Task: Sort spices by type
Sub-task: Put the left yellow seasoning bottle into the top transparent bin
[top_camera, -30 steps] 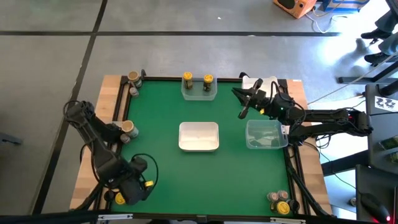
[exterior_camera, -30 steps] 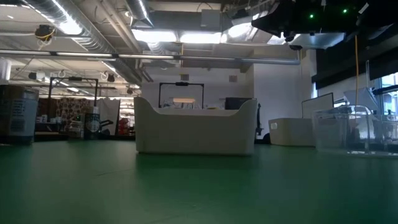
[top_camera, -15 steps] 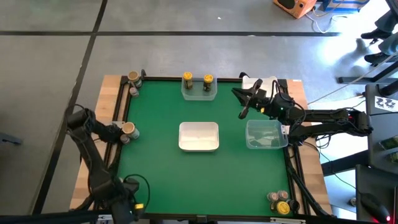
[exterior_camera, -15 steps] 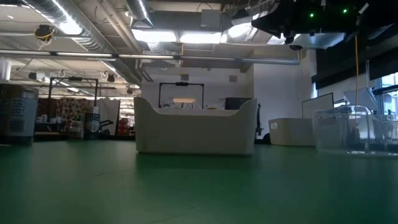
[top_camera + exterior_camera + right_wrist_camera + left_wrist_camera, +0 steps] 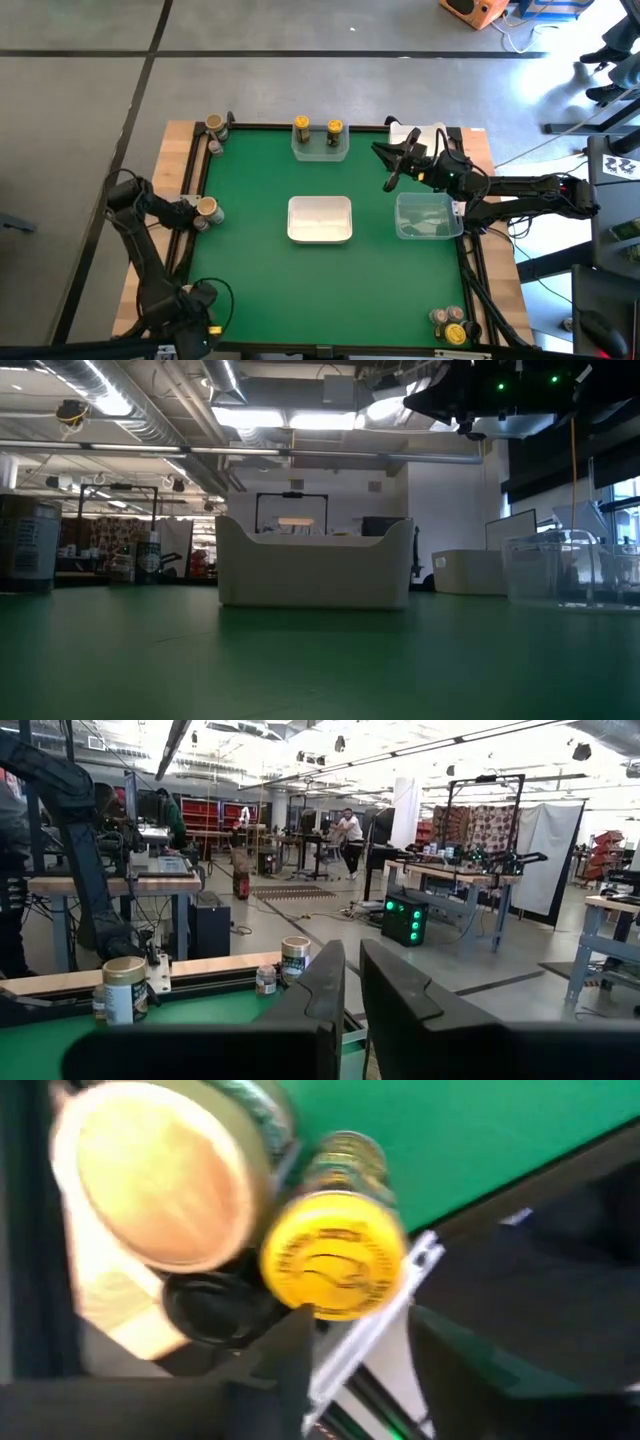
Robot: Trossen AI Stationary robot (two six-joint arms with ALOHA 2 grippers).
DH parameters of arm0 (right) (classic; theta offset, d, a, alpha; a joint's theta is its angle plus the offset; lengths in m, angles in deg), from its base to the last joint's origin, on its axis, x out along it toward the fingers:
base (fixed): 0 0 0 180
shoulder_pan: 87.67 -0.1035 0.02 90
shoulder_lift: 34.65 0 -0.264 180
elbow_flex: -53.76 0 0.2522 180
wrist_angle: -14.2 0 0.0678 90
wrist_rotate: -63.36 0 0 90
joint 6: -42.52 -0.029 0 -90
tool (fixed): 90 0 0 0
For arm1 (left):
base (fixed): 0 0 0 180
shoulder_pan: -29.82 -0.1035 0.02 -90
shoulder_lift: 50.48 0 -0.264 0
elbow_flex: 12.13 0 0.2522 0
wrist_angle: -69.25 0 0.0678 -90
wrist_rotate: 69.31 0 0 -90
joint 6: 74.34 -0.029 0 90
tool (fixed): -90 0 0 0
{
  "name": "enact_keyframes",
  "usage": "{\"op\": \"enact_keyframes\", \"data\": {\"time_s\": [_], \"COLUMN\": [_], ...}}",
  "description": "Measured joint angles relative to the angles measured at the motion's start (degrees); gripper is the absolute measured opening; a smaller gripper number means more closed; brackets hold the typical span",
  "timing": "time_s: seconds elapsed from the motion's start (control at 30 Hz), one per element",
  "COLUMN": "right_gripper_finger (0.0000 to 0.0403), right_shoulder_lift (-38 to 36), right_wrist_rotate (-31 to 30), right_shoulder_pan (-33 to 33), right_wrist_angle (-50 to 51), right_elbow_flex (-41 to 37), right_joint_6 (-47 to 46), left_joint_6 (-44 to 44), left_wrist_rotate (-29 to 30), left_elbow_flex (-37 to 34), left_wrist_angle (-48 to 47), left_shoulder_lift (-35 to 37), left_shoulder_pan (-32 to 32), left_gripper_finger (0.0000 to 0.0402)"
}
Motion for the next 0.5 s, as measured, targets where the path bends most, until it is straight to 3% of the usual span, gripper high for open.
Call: {"op": "enact_keyframes", "data": {"time_s": [0.3, 0.5], "right_gripper_finger": [0.0039, 0.0039], "right_shoulder_lift": [0.0, 0.0], "right_wrist_rotate": [0.0, 0.0], "right_shoulder_pan": [0.0, 0.0], "right_wrist_angle": [0.97, 0.98], "right_elbow_flex": [0.0, 0.0], "right_joint_6": [0.02, 0.02], "left_joint_6": [0.3, -1.43], "left_wrist_rotate": [3.65, 7.01], "left_elbow_flex": [0.0, 0.0], "left_wrist_angle": [-1.24, -1.15], "left_shoulder_lift": [0.0, 0.0], "left_shoulder_pan": [2.21, 2.25], "left_gripper_finger": [0.001, 0.0009]}}
